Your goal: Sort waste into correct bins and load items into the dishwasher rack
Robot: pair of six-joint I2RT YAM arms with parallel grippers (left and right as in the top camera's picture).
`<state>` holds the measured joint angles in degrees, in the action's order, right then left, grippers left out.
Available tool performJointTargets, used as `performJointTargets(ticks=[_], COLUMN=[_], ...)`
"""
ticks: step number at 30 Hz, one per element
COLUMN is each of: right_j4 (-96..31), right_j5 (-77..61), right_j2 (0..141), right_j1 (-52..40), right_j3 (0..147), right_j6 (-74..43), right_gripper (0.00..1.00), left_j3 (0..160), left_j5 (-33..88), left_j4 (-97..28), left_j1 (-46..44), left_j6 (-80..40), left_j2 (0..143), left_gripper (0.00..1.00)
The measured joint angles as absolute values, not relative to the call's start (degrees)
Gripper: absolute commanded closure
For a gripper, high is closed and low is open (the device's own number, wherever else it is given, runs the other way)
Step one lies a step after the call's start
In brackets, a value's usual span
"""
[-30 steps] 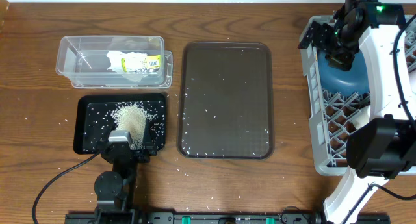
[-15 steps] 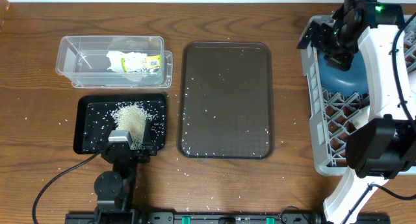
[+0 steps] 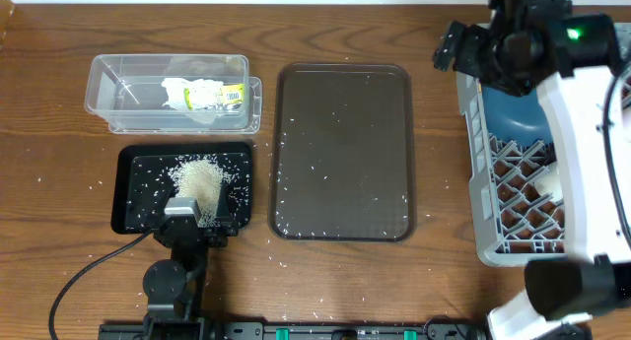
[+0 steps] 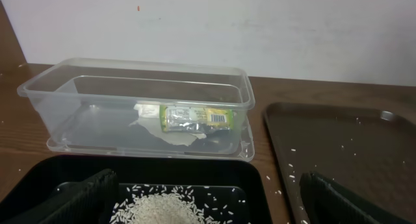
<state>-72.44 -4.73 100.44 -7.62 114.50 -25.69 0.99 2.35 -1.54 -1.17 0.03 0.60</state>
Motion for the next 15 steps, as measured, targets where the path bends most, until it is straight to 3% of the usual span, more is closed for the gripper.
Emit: performJointTargets(ticks=[15], right_j4=[-69.63], right_j5=[11.18], right_j2=[85.34], right_j1=[-13.54], right_j3=[112.31], right_j6=[-25.69], right_gripper=[0.01], left_j3=[1.02], left_j5=[2.35], left_j4=[-1.56], left_j1=[-1.17], left_j6=[0.03], left_j2=[0.6], left_gripper=[0.08])
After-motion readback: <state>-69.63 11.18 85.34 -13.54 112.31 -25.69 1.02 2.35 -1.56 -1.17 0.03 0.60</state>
